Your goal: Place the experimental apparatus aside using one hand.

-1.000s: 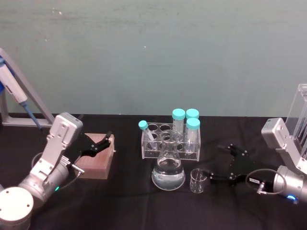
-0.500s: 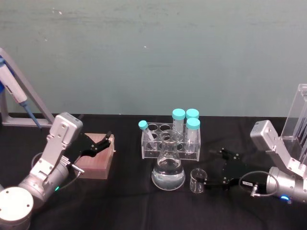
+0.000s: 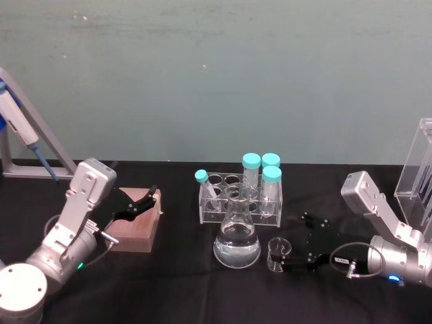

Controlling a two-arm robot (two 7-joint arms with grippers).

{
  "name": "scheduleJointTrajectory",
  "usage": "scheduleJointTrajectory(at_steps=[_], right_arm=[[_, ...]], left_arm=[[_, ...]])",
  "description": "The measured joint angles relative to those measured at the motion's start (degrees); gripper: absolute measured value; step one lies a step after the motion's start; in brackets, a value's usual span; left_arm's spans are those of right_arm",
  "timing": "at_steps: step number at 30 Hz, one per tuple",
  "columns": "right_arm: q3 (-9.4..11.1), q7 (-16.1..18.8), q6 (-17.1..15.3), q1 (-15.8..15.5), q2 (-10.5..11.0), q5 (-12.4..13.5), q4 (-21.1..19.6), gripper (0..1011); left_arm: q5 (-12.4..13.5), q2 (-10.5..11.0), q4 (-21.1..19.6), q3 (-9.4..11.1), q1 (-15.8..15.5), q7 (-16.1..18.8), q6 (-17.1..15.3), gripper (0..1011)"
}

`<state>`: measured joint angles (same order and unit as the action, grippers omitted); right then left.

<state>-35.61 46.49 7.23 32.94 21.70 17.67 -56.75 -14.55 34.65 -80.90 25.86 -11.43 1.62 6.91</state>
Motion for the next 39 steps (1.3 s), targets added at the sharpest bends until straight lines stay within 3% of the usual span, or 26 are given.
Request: scheduleJointTrajectory(at_steps=[39], right_arm=[[-2.5, 1.8, -0.5, 2.4, -1.4, -0.9, 3.6, 1000]], left_arm=[[0.0, 0.0, 0.0, 0.0, 0.0, 0.0, 0.0, 1000]])
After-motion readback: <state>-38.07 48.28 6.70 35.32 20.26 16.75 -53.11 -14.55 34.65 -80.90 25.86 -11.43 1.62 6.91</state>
